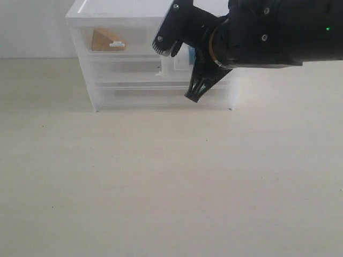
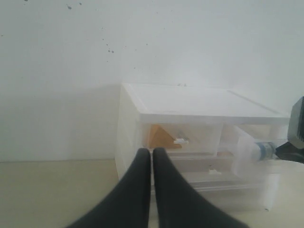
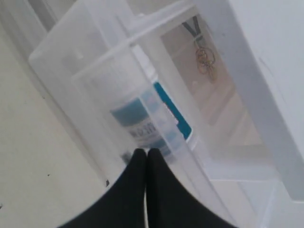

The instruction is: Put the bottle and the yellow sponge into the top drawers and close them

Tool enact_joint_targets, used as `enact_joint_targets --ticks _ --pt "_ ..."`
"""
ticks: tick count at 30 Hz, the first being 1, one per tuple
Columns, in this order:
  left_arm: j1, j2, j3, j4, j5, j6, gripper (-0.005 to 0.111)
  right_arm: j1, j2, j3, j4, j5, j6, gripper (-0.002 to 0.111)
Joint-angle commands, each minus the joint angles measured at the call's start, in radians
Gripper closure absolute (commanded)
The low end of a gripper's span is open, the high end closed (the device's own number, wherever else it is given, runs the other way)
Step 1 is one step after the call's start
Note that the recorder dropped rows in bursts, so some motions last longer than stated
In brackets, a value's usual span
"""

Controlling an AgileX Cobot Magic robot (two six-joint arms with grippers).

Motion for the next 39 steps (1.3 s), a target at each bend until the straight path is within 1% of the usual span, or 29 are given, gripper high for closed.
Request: enact_joint_targets --ticks 1,4,6,9,11,13,15,17,19,25,29,30,31,32,33,34,36,38,39 --pt "0.004 -0.004 0.002 0.000 0.001 0.005 0.103 -0.067 0.065 -0.066 -0.018 -0.034 0.096 0.109" --pt "0.004 -0.004 0.002 0.000 0.001 0.005 0.103 -0.114 0.115 -0.115 -0.051 -0.137 0.183 0.109" --pt "0.004 -0.004 0.002 0.000 0.004 0.005 0.103 -0.134 0.147 -0.149 -0.052 -0.171 0.215 0.109" --pt "0.004 -0.004 0.002 0.000 0.007 0.003 0.103 -0.162 0.183 -0.201 -0.050 -0.170 0.315 0.109" --pt "0.004 -0.004 0.002 0.000 0.001 0.000 0.103 -0.165 0.178 -0.211 -0.008 -0.113 0.398 0.109" --pt "0.004 -0.004 0.002 0.000 -0.002 0.000 0.103 -0.165 0.154 -0.196 0.019 -0.074 0.389 0.109" --pt "0.004 -0.004 0.002 0.000 -0.002 0.000 0.103 -0.163 0.099 -0.141 0.022 -0.055 0.391 0.109" --pt "0.004 -0.004 0.002 0.000 -0.002 0.000 0.103 -0.163 0.014 -0.049 0.009 -0.083 0.433 0.109" --pt "0.004 -0.004 0.002 0.000 0.000 0.002 0.103 -0.163 -0.067 0.054 -0.017 -0.129 0.473 0.109" --pt "0.004 -0.004 0.002 0.000 0.000 0.002 0.103 -0.163 -0.389 0.385 -0.132 -0.309 0.708 0.109" --pt "0.004 -0.004 0.002 0.000 0.000 0.002 0.103 -0.163 -0.588 0.573 -0.137 -0.368 0.716 0.109" --pt "0.004 -0.004 0.002 0.000 0.000 0.002 0.103 -0.165 -0.634 0.622 -0.114 -0.379 0.719 0.109" --pt "0.004 -0.004 0.002 0.000 0.000 0.002 0.103 -0.165 -0.695 0.667 -0.025 -0.376 0.681 0.109" --pt "0.004 -0.004 0.002 0.000 0.000 0.002 0.103 -0.165 -0.751 0.708 0.119 -0.386 0.563 0.109" --pt "0.004 -0.004 0.002 0.000 0.000 0.002 0.103 -0.165 -0.793 0.742 0.316 -0.409 0.373 0.109" --pt "0.004 -0.004 0.002 0.000 0.000 0.002 0.103 -0.165 -0.845 0.789 0.554 -0.442 0.131 0.109" --pt "0.004 -0.004 0.002 0.000 0.000 0.002 0.103 -0.163 -0.941 0.894 1.085 -0.509 -0.362 0.109" --pt "0.004 -0.004 0.002 0.000 0.000 0.004 0.103 -0.159 -1.027 0.977 1.357 -0.522 -0.621 0.109" --pt "0.004 -0.004 0.002 0.000 0.000 0.004 0.103 -0.159 -1.066 1.016 1.421 -0.522 -0.691 0.109"
